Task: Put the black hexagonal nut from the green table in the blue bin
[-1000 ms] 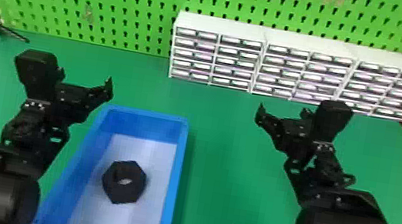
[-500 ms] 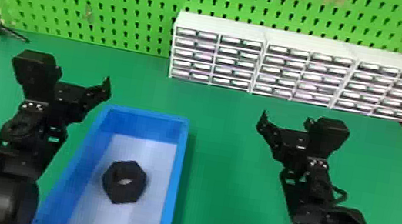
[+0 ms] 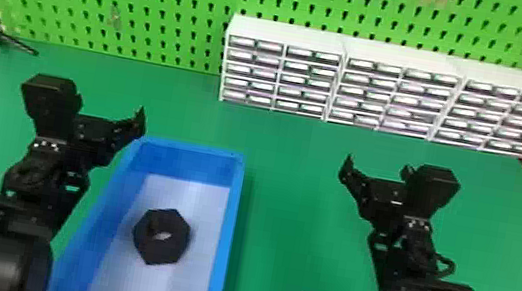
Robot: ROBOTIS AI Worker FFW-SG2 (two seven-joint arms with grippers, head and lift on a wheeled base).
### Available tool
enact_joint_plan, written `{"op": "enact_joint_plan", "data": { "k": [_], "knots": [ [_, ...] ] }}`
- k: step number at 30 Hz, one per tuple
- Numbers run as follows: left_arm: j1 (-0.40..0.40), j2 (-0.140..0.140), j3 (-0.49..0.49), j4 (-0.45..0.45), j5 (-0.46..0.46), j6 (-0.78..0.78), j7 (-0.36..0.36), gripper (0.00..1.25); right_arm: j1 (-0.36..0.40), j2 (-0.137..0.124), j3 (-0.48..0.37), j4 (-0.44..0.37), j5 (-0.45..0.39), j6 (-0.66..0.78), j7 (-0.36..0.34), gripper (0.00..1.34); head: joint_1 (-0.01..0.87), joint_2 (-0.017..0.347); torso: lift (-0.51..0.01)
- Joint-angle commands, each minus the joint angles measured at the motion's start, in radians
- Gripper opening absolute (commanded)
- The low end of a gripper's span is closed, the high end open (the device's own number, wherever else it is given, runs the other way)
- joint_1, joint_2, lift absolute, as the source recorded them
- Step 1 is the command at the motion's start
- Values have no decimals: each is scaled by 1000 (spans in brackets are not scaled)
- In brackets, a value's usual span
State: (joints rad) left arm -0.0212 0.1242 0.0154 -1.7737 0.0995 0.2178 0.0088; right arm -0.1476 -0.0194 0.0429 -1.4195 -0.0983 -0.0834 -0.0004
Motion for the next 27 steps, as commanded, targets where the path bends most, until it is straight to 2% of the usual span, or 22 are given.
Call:
{"op": "enact_joint_plan", "data": {
  "k": [1, 27],
  "knots": [
    [0, 0, -3, 3, 0, 0, 0, 1086, 3, -2, -5, -1, 0, -1, -1, 1246, 683, 28, -96],
    [-13, 0, -23, 23, 6, 0, 0, 1086, 10, -7, -20, 1, 0, 1, -4, 1246, 683, 28, -96]
  ]
}}
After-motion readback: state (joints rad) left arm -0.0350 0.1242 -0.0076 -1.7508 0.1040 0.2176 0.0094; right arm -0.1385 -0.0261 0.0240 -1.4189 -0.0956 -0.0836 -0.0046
